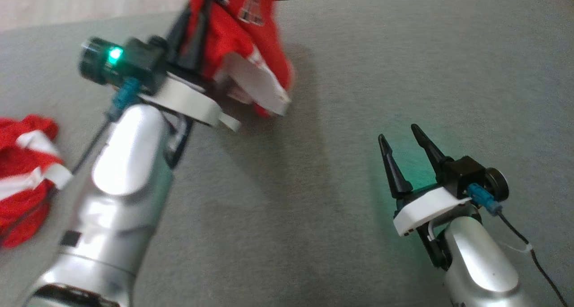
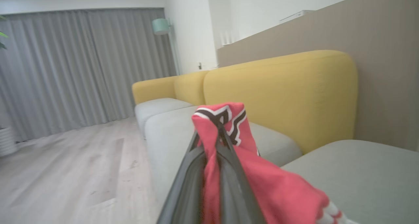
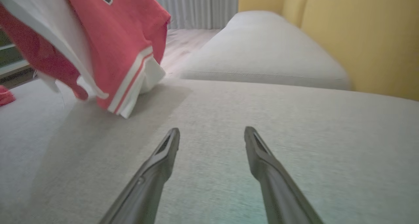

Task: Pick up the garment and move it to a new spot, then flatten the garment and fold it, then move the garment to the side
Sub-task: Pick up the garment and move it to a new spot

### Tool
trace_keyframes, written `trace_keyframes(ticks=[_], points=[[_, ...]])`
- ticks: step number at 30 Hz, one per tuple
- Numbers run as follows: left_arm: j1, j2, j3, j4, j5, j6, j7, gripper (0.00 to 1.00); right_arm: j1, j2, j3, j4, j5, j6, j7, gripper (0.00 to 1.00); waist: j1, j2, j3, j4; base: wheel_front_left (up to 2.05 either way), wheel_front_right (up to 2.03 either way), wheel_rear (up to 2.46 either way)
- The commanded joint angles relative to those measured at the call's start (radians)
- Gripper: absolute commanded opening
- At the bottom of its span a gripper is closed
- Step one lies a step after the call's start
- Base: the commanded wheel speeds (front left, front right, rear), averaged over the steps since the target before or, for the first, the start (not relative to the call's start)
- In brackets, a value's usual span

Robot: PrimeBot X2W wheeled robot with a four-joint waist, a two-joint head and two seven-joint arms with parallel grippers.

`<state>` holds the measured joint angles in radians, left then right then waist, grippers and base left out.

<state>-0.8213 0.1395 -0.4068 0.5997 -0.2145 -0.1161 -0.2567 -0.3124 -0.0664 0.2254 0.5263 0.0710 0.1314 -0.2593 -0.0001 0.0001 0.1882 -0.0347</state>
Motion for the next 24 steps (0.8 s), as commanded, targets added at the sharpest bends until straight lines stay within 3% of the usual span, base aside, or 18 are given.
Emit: trace_keyframes(ticks=[1, 6, 12, 13, 14, 15, 24], points=[[-0.022, 0.001, 0.016, -0.052, -0.01, -0.006, -0.005, 0.0, -0.007, 0.015, 0.021, -0.035, 0.008, -0.001, -0.002, 1.0, 0.0001, -0.0001, -0.026, -0.088, 0.0, 0.0, 0.0], [0.042, -0.044, 0.005, -0.057, -0.032, -0.008, -0.005, 0.0, 0.0, 0.016, 0.02, -0.042, 0.026, -0.001, -0.002, 1.0, 0.0001, -0.0001, -0.024, -0.136, 0.0, 0.0, 0.0], [0.125, -0.061, -0.009, -0.019, -0.027, -0.01, -0.005, 0.0, 0.006, 0.016, 0.014, -0.049, 0.04, -0.001, -0.002, 1.0, 0.0001, -0.0001, -0.011, -0.134, 0.0, 0.0, 0.0], [0.133, -0.063, -0.006, -0.016, -0.026, -0.01, -0.005, 0.14, 0.005, 0.016, 0.011, -0.05, 0.041, -0.001, -0.002, 1.0, 0.0001, -0.0001, -0.009, -0.128, 0.0, 0.0, 0.0], [0.139, -0.063, -0.002, -0.015, -0.022, -0.008, -0.005, 0.37, 0.004, 0.016, 0.009, -0.05, 0.042, -0.001, -0.002, 1.0, 0.0001, -0.0001, -0.008, -0.122, 0.0, 0.0, 0.0], [0.146, -0.064, 0.004, -0.015, -0.02, -0.006, -0.005, 1.0, 0.004, 0.016, 0.007, -0.05, 0.044, -0.001, -0.002, 1.0, 0.0001, -0.0001, -0.008, -0.115, 0.0, 0.0, 0.0], [0.224, -0.058, 0.088, -0.064, -0.002, 0.021, -0.005, 1.0, 0.007, 0.016, -0.016, -0.055, 0.056, -0.001, -0.002, 1.0, 0.0001, -0.0001, -0.032, -0.039, 0.0, 0.0, 0.0]])
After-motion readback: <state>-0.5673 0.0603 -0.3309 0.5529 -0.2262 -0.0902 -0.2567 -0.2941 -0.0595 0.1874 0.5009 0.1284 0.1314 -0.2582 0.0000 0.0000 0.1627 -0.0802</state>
